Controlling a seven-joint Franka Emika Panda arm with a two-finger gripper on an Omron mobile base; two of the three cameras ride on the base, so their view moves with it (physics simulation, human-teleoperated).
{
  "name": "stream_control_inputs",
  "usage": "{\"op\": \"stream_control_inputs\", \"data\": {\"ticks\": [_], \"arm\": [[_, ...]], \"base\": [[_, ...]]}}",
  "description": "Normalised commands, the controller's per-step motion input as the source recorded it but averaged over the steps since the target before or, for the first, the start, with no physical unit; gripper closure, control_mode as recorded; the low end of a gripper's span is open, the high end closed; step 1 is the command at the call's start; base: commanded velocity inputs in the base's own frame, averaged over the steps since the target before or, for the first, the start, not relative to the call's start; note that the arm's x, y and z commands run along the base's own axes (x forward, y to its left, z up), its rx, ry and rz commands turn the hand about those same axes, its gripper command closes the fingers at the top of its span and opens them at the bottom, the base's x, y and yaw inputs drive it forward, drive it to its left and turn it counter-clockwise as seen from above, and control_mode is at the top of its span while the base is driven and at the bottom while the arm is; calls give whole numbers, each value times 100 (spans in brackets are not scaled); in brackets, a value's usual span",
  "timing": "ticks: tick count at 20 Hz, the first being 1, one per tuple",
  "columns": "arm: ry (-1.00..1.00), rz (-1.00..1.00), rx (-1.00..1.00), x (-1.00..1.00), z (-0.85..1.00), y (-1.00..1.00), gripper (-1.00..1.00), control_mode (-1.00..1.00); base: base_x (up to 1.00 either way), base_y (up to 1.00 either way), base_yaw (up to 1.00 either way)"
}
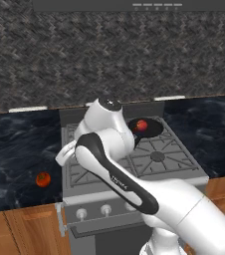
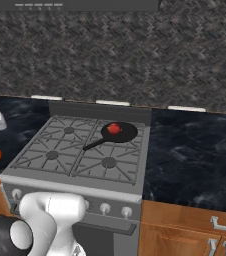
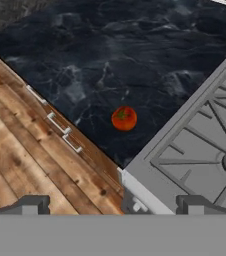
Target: Place the pan on the rear right burner on the stove. Then place the tomato and the onion in the pan and turn on the rear right burner.
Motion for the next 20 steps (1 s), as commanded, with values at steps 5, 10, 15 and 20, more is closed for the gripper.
{"op": "stream_control_inputs", "data": {"ticks": [5,10,15,20], "arm": [[6,1,-5,0,-27,25,-100,-100],[4,0,-6,0,-22,20,-100,-100],[0,0,-3,1,-20,4,-100,-100],[0,0,-3,12,-21,2,-100,-100]], "base": [[0,0,0],[0,0,0],[0,0,0],[0,0,0]]}}
